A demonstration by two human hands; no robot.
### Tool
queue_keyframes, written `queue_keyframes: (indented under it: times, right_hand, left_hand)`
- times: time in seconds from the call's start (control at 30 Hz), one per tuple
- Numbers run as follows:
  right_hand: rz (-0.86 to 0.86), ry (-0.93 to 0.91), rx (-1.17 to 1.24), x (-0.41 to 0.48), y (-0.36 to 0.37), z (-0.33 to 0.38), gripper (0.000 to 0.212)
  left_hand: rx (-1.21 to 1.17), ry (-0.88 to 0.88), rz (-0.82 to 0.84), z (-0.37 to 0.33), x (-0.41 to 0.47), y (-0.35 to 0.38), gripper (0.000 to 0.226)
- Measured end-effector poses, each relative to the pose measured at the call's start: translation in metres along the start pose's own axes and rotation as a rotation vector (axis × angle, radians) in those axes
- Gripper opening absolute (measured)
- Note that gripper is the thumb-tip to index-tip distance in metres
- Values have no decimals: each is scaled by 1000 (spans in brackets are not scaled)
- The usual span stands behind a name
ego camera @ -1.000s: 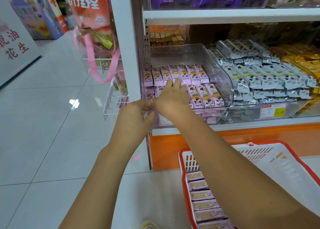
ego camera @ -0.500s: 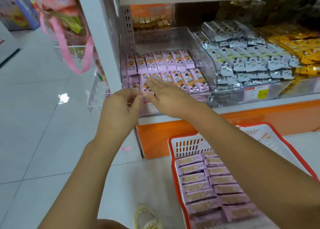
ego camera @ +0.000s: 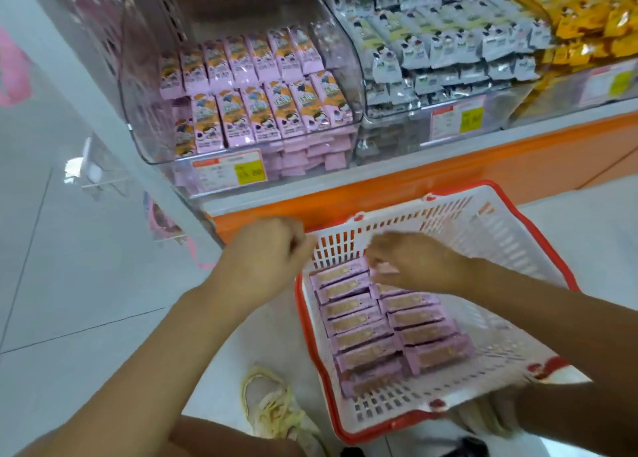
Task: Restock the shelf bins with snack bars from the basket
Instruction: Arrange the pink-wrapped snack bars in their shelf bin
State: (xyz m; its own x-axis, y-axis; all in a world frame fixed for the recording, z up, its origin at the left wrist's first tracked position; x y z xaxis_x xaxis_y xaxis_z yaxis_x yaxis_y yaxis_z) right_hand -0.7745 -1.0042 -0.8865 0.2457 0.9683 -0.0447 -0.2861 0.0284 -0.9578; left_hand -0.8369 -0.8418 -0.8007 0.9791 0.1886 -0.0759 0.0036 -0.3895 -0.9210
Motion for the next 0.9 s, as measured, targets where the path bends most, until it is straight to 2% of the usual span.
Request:
queue_keyframes:
  times: [0.1, 0.17, 0.23, 0.33, 0.37, 0.5, 0.57, 0.7, 0.9]
  right_hand:
    - [514, 183, 61, -60, 95, -36, 50]
    - [706, 268, 187, -96, 132, -43, 63]
    - [759, 298, 261, -119, 155, -44, 71]
    - [786, 289, 201, -136, 171, -46, 77]
    - [789, 269, 174, -138, 174, -45, 74]
    - [699, 245, 107, -137, 183, -41, 36]
    - [721, 260, -25, -138, 188, -44, 26]
    - [835, 261, -165, -139, 188, -49, 23]
    - [836, 297, -200, -137, 184, -49, 22]
  left_hand:
    - [129, 37, 292, -5, -7, 71, 31]
    - [182, 62, 391, -4, -14, 105, 27]
    - [236, 63, 465, 1, -20, 128, 29]
    - [296, 40, 551, 6, -26, 147, 31]
    - [311, 42, 563, 6, -26, 150, 31]
    - [317, 41, 581, 8, -21, 157, 33]
    - [314, 29, 583, 9, -19, 157, 32]
    - [312, 26, 590, 9, -19, 156, 31]
    - [293, 5, 616, 11, -21, 157, 28]
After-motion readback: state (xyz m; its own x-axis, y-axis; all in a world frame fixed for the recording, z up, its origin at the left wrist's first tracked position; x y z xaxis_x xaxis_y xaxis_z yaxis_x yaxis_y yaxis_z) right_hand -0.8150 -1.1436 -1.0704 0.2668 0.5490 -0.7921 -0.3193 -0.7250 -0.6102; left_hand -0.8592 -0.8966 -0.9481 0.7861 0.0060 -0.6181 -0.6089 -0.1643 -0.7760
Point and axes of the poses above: each hand's wrist, its own x-axis towards the middle knuckle, its own y-axis out of the palm, z = x × y, the point moved 7 cm from there along x, towards the middle knuckle, and after that the axes turned 14 degrees about -y, right-handed, at the moved point
